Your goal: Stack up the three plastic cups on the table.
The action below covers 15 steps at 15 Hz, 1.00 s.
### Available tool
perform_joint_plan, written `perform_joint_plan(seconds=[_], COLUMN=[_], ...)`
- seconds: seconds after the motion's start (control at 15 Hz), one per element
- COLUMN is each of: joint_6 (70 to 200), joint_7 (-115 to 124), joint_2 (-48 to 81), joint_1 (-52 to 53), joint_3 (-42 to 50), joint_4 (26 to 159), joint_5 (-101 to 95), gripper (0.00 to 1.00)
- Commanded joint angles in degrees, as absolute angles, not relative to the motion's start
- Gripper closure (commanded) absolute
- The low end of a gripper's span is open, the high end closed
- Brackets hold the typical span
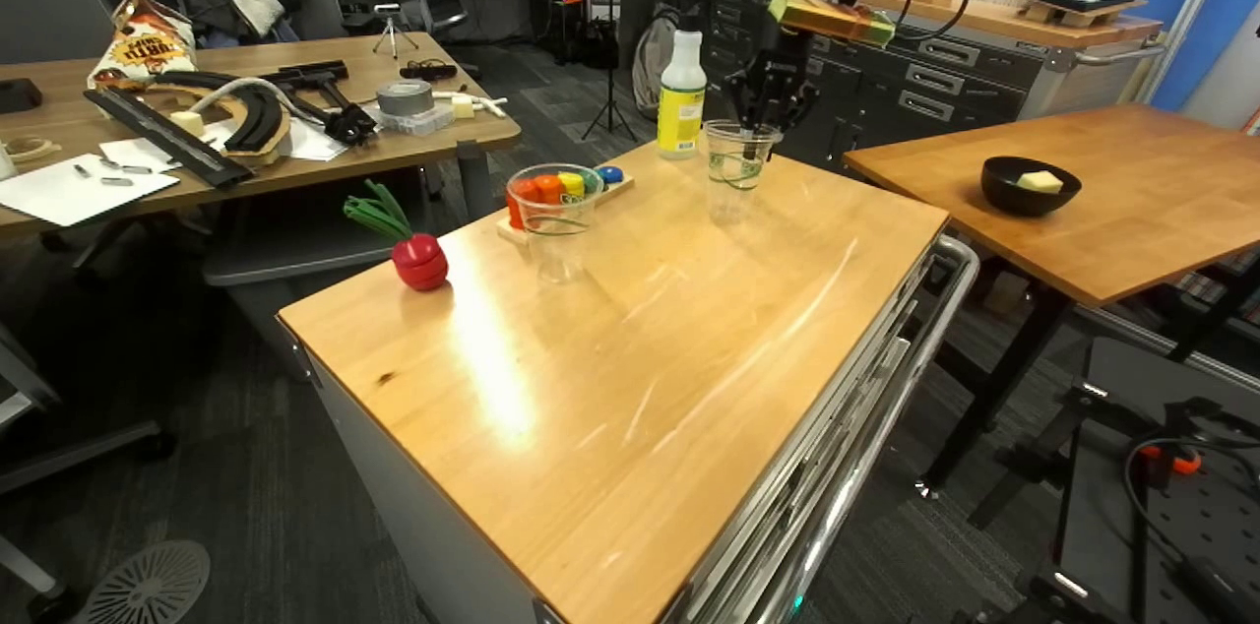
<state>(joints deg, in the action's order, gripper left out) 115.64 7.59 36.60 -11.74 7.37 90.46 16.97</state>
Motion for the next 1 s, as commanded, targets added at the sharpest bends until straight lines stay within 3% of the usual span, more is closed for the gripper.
perform_joint_plan(seconds=[0.0,0.93], joint_6=[117.03,114.81], joint_7=[8.53,14.37], joint_2=[35.84,24.02], joint_1=[-11.46,-0.39], joint_3=[6.92,5.85], joint_4=[89.97,90.53], joint_5=[16.21,3.12], gripper=[1.0,0.99])
